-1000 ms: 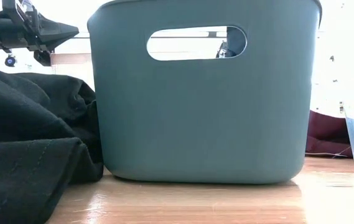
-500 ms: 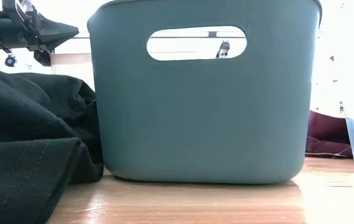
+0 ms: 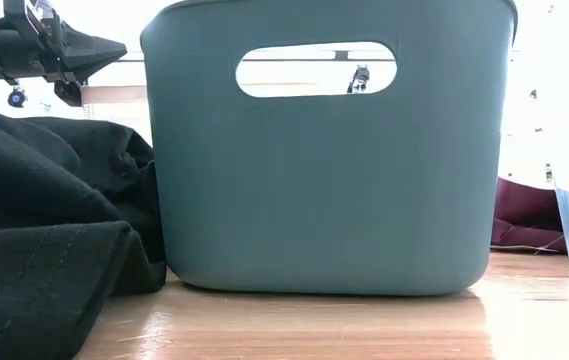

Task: Pick & Place Cloths
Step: Put the gray boxers into the transparent bin

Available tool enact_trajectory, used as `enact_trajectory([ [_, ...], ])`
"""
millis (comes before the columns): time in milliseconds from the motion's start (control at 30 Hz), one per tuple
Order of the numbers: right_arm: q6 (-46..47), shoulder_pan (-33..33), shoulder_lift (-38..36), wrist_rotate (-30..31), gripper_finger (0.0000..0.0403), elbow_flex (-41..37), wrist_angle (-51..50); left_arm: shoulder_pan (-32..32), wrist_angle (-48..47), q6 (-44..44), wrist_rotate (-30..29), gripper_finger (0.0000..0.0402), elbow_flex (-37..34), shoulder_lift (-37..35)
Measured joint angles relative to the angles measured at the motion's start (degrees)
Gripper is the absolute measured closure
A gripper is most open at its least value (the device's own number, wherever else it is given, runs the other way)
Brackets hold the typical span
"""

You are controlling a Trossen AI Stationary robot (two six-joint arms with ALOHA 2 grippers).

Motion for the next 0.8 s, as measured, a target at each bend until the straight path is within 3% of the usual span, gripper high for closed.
enact_trajectory([
  [267,-5.1,8.2,2.6,-2.2,0.0394,-7.9,0.3,0.0,0.0,0.0,0.0,0.0378,0.0,0.0],
  [567,-10.9,13.5,6.3,-6.3,0.0394,-19.5,1.5,0.0,-0.1,0.0,0.0,0.0378,0.0,0.0],
  [800,-15.0,15.4,9.2,-5.6,0.0394,-26.3,5.8,0.0,-0.3,0.0,0.0,0.0378,0.0,0.0],
])
